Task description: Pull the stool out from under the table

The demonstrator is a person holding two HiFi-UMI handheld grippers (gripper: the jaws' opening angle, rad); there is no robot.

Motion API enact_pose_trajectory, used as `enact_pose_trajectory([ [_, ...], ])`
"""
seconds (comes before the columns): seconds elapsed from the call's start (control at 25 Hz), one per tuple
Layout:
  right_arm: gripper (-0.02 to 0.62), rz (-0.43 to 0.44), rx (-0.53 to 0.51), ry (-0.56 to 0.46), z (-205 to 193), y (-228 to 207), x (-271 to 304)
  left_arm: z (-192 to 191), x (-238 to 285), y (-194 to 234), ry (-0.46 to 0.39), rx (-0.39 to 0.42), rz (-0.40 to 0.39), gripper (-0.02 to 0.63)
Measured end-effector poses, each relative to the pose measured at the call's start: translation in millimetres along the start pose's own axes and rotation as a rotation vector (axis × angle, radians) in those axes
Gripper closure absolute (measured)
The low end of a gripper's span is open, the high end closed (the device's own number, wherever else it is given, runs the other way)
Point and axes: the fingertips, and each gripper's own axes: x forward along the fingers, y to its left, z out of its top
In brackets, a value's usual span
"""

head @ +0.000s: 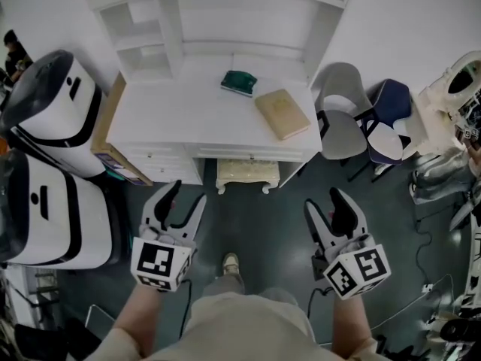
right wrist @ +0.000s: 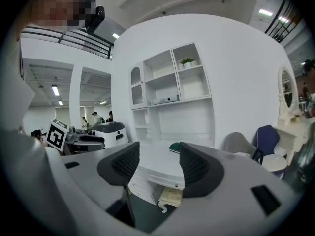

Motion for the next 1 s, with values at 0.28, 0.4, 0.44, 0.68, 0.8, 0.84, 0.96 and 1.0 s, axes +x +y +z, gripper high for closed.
enact_pose_trajectory([
  [0.28, 0.336, -0.008, 0.02, 0.021, -2.6, -25.2, 23.8, -2.6, 32.1, 9.2, 0.025, -0.009, -0.003, 0.394],
  [0.4, 0.336, 0.005, 0.046, 0.041, -11.0, -41.5, 30.4, -5.5, 45.3, 6.0, 0.031, -0.014, 0.01, 0.394],
  [0.44, 0.336, 0.016, 0.057, 0.049, -15.1, -46.7, 34.4, -8.1, 50.5, 6.5, 0.032, -0.02, 0.021, 0.394],
  [0.68, 0.336, 0.087, 0.164, 0.125, -56.7, -91.5, 71.5, -36.8, 88.9, 7.7, 0.066, -0.08, 0.099, 0.394],
  [0.8, 0.336, 0.1, 0.206, 0.185, -90.6, -119.4, 100.1, -54.8, 108.7, 12.6, 0.068, -0.121, 0.157, 0.394],
  [0.84, 0.336, 0.104, 0.216, 0.204, -102.3, -127.0, 111.2, -62.1, 114.9, 14.8, 0.072, -0.134, 0.173, 0.394],
  [0.96, 0.336, 0.099, 0.227, 0.257, -135.8, -144.6, 145.7, -92.0, 136.9, 23.2, 0.12, -0.159, 0.195, 0.394],
  [1.0, 0.336, 0.097, 0.226, 0.276, -146.6, -149.1, 156.4, -102.5, 144.6, 26.7, 0.137, -0.166, 0.199, 0.394],
])
